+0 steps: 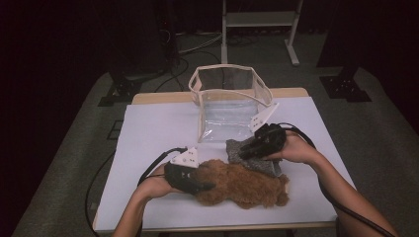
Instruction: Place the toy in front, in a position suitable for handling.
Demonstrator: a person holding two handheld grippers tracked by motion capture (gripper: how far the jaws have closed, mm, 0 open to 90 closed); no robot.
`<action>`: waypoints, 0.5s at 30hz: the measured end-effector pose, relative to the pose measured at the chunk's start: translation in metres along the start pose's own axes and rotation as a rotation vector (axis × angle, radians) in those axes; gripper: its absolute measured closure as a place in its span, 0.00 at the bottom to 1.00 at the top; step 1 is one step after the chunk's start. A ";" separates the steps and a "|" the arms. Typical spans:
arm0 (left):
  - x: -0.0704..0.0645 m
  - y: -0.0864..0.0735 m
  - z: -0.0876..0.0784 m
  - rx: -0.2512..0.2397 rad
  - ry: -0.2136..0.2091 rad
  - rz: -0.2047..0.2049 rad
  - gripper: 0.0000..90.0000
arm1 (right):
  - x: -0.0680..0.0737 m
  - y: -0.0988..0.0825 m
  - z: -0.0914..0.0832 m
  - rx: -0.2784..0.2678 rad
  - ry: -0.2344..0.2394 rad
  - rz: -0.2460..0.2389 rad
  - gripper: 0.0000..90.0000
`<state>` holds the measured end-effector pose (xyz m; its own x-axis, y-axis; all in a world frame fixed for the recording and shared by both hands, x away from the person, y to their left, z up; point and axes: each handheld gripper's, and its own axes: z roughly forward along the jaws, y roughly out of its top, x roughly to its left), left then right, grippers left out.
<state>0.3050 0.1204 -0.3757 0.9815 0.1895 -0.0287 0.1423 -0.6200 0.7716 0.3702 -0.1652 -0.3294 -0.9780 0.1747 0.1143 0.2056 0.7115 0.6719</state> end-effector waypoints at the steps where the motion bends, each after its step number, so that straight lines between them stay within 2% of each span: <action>1: 0.000 0.000 0.001 -0.002 0.000 -0.003 0.49 | 0.003 0.000 -0.004 -0.017 0.002 -0.010 0.86; 5: 0.002 0.004 0.004 0.004 -0.001 -0.005 0.49 | 0.016 0.011 -0.010 -0.055 0.017 -0.056 0.86; 9: 0.001 0.006 0.005 0.010 -0.003 -0.001 0.49 | 0.027 0.019 0.004 -0.033 0.044 -0.093 0.86; 10: 0.001 0.005 0.004 0.010 -0.003 -0.001 0.49 | 0.029 0.019 0.010 -0.011 0.042 -0.101 0.86; 12: 0.001 0.004 0.004 0.005 -0.001 0.001 0.49 | 0.028 0.014 0.017 0.008 0.047 -0.097 0.86; 14: 0.001 0.003 0.002 -0.002 0.008 0.001 0.48 | 0.025 0.005 0.019 0.021 0.045 -0.070 0.86; 15: 0.002 0.002 0.001 -0.005 0.015 0.006 0.47 | 0.023 0.001 0.019 0.011 0.046 -0.065 0.86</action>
<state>0.3073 0.1183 -0.3746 0.9802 0.1974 -0.0147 0.1359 -0.6172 0.7750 0.3483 -0.1475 -0.3397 -0.9898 0.0966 0.1046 0.1420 0.7276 0.6712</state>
